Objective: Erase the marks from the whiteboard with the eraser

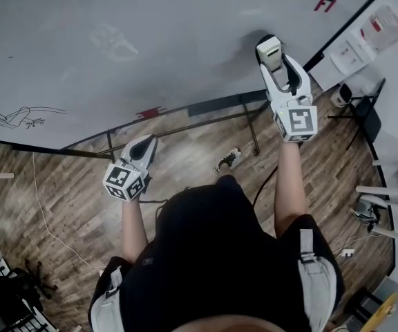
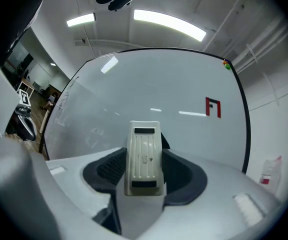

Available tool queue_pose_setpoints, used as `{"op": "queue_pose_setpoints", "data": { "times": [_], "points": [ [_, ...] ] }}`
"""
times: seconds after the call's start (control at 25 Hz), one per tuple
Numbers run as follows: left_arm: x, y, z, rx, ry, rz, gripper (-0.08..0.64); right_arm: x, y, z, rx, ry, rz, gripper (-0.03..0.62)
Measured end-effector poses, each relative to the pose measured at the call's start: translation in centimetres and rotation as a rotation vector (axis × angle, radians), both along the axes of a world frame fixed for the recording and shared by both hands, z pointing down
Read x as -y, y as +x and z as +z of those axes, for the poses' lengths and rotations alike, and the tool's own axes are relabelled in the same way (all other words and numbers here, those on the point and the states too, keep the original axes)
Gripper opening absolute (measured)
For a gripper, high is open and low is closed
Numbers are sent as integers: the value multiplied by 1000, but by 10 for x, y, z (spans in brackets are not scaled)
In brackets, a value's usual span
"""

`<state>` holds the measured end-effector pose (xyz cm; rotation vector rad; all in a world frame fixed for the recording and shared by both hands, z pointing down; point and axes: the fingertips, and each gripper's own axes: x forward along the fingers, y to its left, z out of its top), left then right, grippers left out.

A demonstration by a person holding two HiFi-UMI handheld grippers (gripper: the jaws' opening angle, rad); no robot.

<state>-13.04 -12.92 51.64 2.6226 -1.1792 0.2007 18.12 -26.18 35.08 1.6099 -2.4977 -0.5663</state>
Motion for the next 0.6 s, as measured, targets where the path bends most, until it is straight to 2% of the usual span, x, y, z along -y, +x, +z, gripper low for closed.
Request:
{"op": "queue_pose_setpoints", "data": {
  "times": [0.24, 0.4, 0.6],
  "points": [
    [-26, -5, 3, -8, 7, -9, 11, -52, -31, 61, 67, -132, -109, 225],
    [-49, -13, 13, -4, -13, -4, 11, -93, -61, 98, 76, -211, -186, 225],
    [-73, -22, 20, 2, -44, 12, 11, -133, -77, 127, 88, -277, -220, 227]
  ]
}}
